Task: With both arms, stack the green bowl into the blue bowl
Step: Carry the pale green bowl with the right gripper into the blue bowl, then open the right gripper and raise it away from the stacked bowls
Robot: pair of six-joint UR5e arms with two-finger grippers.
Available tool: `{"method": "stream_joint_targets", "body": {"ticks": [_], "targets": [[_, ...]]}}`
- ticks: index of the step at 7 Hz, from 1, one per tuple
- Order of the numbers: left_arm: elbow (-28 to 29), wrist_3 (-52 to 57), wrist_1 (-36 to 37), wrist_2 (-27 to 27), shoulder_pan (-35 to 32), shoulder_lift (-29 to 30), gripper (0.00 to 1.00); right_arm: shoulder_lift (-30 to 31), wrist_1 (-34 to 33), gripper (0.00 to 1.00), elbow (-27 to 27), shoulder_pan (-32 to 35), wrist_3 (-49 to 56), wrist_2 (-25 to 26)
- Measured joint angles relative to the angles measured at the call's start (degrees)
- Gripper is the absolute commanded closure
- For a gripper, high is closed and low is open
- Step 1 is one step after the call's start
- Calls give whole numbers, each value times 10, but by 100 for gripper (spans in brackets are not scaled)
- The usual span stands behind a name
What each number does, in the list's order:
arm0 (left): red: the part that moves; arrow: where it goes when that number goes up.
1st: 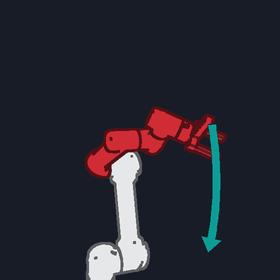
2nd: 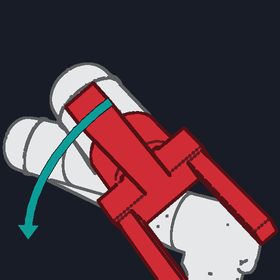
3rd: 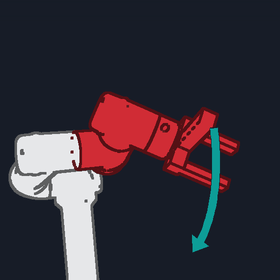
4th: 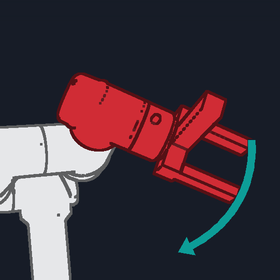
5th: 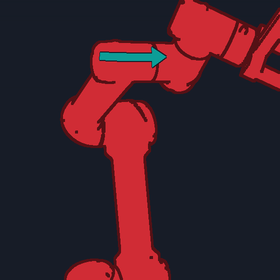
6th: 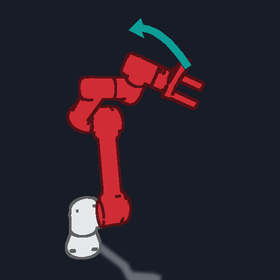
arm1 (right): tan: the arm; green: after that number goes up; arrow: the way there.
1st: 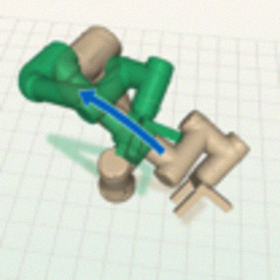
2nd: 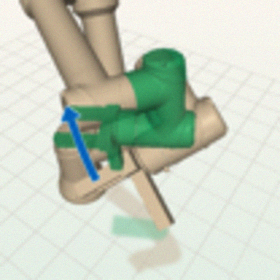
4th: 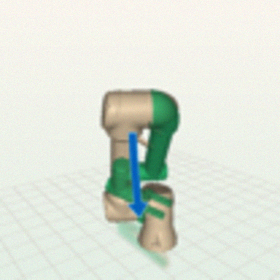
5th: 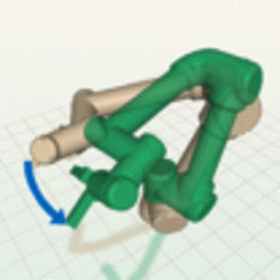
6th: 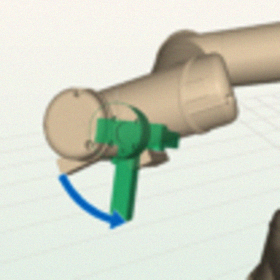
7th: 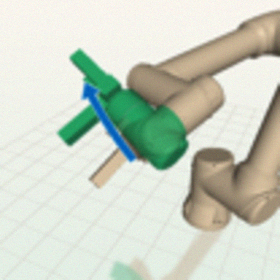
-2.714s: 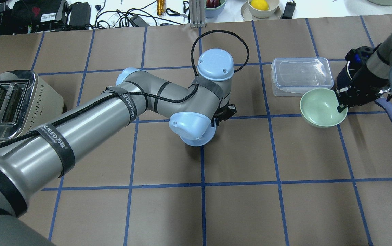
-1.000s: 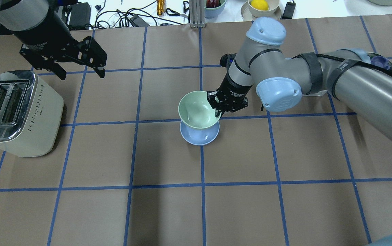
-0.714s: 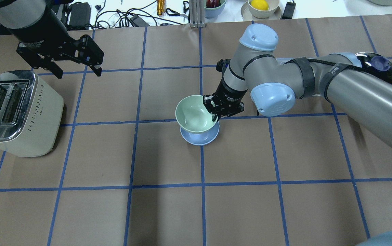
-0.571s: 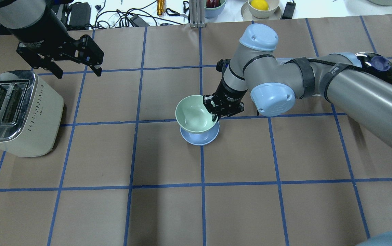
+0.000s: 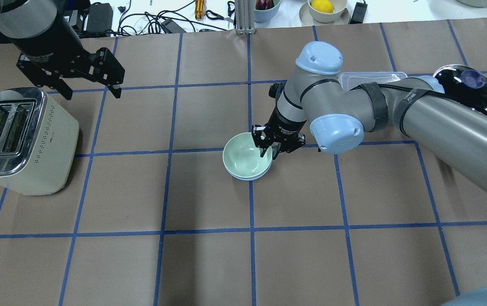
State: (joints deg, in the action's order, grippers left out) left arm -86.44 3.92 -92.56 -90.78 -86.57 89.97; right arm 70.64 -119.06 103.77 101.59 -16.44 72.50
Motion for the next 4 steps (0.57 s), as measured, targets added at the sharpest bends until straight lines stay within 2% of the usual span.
{"method": "stream_joint_targets", "body": {"ticks": [2,4], "targets": [[0,0,0,-1,0,0,0,24,30,0,-13,-6,-6,41],[0,0,1,0,0,0,0,84,161,0,-66,-19,-5,115]]}}
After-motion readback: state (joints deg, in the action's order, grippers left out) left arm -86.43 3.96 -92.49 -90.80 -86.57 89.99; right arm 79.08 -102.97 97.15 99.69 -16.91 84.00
